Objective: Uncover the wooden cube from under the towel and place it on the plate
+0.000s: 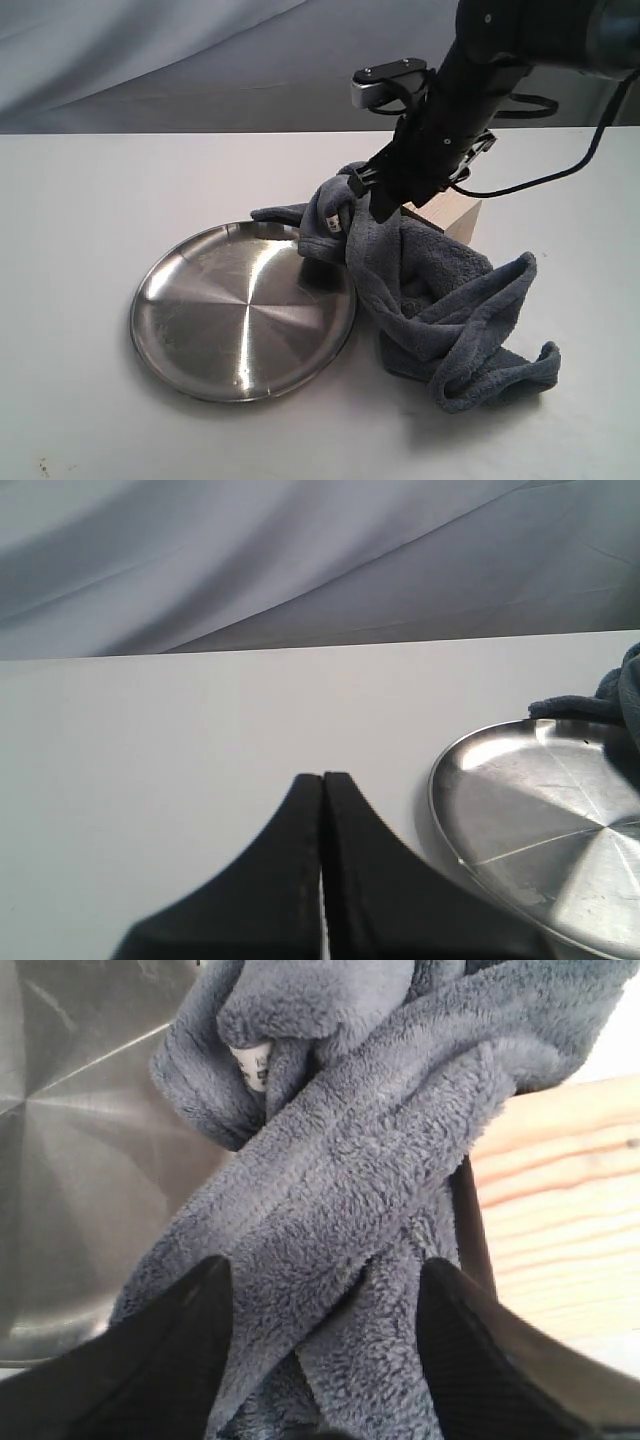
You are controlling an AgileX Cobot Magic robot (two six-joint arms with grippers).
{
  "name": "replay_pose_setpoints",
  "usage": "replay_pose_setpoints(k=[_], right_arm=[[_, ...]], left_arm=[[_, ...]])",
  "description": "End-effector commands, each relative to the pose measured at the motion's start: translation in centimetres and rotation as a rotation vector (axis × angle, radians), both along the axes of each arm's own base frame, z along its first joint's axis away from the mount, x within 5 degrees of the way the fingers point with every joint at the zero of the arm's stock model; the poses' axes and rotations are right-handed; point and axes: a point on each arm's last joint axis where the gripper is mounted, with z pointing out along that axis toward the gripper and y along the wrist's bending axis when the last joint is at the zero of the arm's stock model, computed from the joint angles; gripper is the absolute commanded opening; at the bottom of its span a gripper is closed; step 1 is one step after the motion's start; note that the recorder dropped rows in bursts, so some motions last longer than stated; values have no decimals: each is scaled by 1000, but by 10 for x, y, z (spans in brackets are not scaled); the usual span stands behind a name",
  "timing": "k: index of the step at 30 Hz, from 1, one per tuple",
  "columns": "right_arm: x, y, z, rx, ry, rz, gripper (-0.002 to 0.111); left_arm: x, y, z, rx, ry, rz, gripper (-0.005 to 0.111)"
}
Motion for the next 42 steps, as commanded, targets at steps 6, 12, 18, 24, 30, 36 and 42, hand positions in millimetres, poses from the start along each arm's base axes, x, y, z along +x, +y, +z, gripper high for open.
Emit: replay_pose_setpoints(k=[6, 12, 18, 24, 30, 36, 42], right_arm=[[6, -1, -55, -119, 146, 28, 55], [5, -1, -76, -151, 213, 33, 57], [-3, -6, -106, -226, 378, 43, 40], [-6, -7, -120, -252, 438, 41, 11], [-5, -6, -116, -240, 420, 38, 0], [-3, 2, -81, -125, 317, 63, 0], [-7, 14, -47, 55, 245, 139, 0]], left_arm=[[0, 0, 0, -4, -11, -2, 0], [0, 0, 0, -4, -11, -2, 0], [0, 0, 0, -4, -11, -2, 0], [0, 0, 0, -4, -11, -2, 0], [0, 0, 0, -4, -11, -2, 0], [0, 0, 0, -4, -11, -2, 0], [0, 0, 0, -4, -11, -2, 0]])
